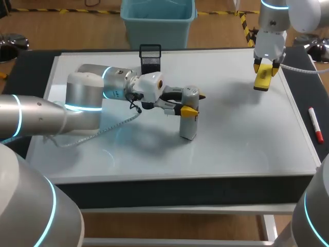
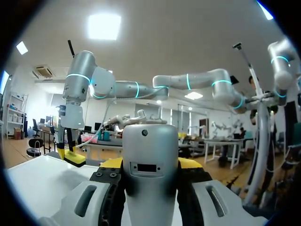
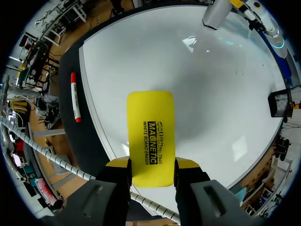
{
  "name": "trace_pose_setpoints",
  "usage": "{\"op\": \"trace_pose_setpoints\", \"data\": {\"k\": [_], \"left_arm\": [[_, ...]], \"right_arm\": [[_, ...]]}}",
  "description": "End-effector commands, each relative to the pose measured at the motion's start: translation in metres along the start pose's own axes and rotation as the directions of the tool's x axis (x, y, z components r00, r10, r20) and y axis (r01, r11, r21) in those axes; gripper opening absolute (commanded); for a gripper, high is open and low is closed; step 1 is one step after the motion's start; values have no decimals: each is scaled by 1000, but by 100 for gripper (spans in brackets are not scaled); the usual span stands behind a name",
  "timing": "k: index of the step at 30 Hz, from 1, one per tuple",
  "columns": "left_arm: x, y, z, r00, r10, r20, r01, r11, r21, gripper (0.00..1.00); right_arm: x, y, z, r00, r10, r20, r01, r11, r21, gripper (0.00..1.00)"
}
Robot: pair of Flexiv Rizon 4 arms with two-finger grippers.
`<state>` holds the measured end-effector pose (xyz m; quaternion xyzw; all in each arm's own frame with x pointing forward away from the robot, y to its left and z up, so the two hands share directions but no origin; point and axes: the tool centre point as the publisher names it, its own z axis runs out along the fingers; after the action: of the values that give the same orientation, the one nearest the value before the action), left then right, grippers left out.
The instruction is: Pick up the inspection probe, press it on each red-marked spot on the whiteboard one by one, put down the probe, pick up the eraser, and wipe off all the red marks.
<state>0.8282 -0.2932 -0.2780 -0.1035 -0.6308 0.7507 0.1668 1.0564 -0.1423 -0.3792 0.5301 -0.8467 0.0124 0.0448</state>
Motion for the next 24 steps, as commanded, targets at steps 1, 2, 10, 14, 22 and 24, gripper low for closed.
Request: {"op": "trace_pose_setpoints", "data": {"k": [1,2,10,14,22,24], "left_arm": [[-2,5,-1,1000,2,-2,-2,1000,2,0],[-2,4,-1,1000,3,1,-3,1000,1,0],[1,-7,-3,1000,20,14,-20,1000,-3,0],[1,-17,-8,999,37,20,-37,999,-10,0],[-4,-35,-34,995,73,64,-72,997,-10,0],[-7,-41,-44,993,85,84,-84,996,-18,0]], "right_arm": [[1,0,-1,1000,-2,-1,2,1000,1,0],[1,0,-1,1000,-2,-1,2,1000,1,0],[1,0,-1,1000,-2,-1,2,1000,1,0],[1,0,-1,1000,-2,-1,2,1000,1,0],[1,0,-1,1000,-2,-1,2,1000,1,0],[1,0,-1,1000,-2,-1,2,1000,1,0]]}}
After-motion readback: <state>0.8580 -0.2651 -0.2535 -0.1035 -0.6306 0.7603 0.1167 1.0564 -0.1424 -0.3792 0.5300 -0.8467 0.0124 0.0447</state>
